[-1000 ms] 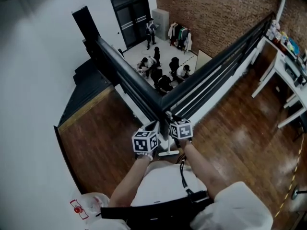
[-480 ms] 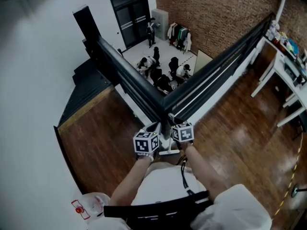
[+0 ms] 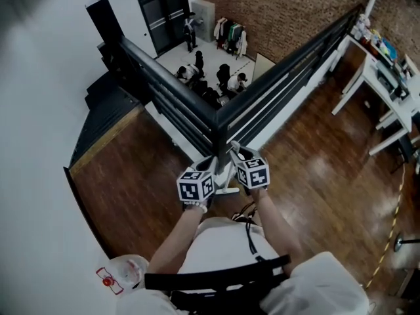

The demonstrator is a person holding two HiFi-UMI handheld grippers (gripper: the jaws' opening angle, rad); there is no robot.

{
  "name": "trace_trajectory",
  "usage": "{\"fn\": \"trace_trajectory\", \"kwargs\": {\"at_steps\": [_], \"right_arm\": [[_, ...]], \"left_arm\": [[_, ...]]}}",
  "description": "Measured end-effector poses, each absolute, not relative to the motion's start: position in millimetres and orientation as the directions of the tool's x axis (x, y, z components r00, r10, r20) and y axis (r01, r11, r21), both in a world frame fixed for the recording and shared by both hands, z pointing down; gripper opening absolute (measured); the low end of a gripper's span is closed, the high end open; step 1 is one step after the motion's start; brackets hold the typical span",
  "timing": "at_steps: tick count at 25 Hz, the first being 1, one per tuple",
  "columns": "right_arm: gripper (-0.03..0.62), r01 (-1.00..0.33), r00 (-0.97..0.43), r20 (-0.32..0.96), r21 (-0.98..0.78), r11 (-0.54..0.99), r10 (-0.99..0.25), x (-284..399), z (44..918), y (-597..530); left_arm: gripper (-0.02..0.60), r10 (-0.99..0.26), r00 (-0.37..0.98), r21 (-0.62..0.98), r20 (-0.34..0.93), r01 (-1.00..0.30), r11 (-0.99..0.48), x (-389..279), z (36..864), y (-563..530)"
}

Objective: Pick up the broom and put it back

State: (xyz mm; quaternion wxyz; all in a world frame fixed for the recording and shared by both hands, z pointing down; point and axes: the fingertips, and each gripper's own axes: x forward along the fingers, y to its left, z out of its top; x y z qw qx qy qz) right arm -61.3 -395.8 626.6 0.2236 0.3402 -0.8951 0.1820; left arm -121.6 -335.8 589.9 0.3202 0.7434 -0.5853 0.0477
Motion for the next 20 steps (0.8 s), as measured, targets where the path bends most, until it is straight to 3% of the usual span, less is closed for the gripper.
{"fn": "trace_trajectory", "kwargs": {"at_steps": [10,20], "right_arm": [[0.125,-0.581,-0.772,0.378,-0.095,0.808,-0.511,-53.7,484.8,-374.1],[0.124,-0.608,-0.786,0.195,-0.067,0.791,-0.587,-49.2,394.5,-362.9]], "left_arm": [[-0.006,-0.862,0.321,0.396,0.391,-0.905,-0.157,-110.2,563.7,-314.6],[-0.006,-0.897,0.292,0.307,0.331,-0.933,-0.19,-122.4,503.0,-319.9]]}}
